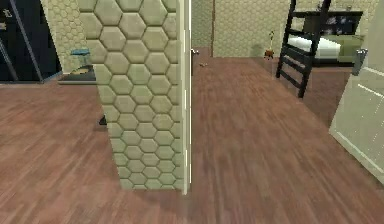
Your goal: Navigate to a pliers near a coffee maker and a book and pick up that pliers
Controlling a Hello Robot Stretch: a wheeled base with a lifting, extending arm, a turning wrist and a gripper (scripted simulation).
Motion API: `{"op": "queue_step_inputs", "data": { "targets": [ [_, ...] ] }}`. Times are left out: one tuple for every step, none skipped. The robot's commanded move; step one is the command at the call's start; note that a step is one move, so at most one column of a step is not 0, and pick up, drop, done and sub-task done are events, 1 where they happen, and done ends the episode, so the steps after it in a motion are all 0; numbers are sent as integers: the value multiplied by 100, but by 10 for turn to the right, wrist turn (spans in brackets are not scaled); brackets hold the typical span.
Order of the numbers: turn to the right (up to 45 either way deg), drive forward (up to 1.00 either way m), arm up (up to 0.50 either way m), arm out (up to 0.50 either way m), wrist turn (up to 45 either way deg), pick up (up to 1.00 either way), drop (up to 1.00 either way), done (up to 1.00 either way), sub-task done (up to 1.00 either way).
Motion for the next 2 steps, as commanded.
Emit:
{"op": "queue_step_inputs", "data": {
  "targets": [
    [-420, 0, 0, 0, 0, 0, 0, 0, 0],
    [0, 45, 0, 0, 0, 0, 0, 0, 0]
  ]
}}
